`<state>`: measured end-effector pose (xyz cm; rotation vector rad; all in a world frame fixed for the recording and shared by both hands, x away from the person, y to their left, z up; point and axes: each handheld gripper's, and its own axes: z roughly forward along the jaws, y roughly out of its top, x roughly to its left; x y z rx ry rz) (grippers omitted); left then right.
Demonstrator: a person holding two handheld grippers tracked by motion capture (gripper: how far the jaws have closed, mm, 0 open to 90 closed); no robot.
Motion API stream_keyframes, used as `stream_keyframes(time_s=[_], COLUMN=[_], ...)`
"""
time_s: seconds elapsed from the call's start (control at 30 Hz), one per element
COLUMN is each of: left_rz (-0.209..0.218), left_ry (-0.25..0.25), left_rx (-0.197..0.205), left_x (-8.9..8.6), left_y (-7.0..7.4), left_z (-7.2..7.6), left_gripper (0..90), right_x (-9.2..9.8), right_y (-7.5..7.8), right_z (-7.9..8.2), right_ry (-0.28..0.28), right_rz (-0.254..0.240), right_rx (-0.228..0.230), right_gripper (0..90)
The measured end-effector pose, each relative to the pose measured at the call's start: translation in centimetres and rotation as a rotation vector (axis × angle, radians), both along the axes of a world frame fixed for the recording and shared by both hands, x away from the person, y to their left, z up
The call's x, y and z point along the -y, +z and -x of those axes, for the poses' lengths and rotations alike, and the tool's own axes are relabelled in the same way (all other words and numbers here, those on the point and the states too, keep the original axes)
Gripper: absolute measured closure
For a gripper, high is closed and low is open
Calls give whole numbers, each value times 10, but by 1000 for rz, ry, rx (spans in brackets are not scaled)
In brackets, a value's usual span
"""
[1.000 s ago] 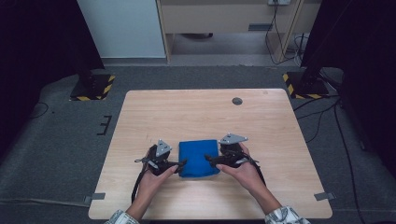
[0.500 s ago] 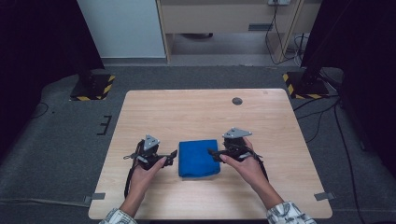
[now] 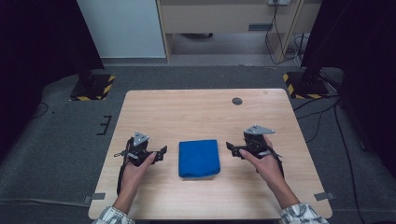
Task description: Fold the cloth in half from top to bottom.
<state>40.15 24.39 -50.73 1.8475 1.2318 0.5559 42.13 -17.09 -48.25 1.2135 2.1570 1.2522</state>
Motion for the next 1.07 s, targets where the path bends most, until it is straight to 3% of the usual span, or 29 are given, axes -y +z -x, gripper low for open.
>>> stream_keyframes(time_s=[0.13,0.33,0.53,0.6,0.73,0.77,0.97,1.07], left_rz=[-17,-54,-107,-124,-171,-168,-161,-161], left_ry=[3,0,-8,-12,-20,-21,-26,-27], left_rx=[2,-32,-91,-102,-121,-124,-137,-138], left_x=[-3,-10,-10,-9,-7,-7,-8,-7], left_y=[0,-8,-19,-22,-28,-29,-30,-30], left_z=[-1,-5,-10,-11,-12,-12,-14,-14], left_gripper=[50,50,52,52,51,36,25,20], right_x=[14,38,60,64,67,67,63,63], right_y=[-1,-10,-29,-39,-49,-56,-56,-56], right_z=[-1,-6,-11,-12,-13,-12,-11,-11], right_ry=[-30,-93,-157,-182,-190,-197,-191,-188], right_rz=[-4,16,46,84,104,128,180,183], right_rx=[2,-4,-57,-95,-126,-132,-124,-129], right_gripper=[96,94,93,95,93,87,79,72])
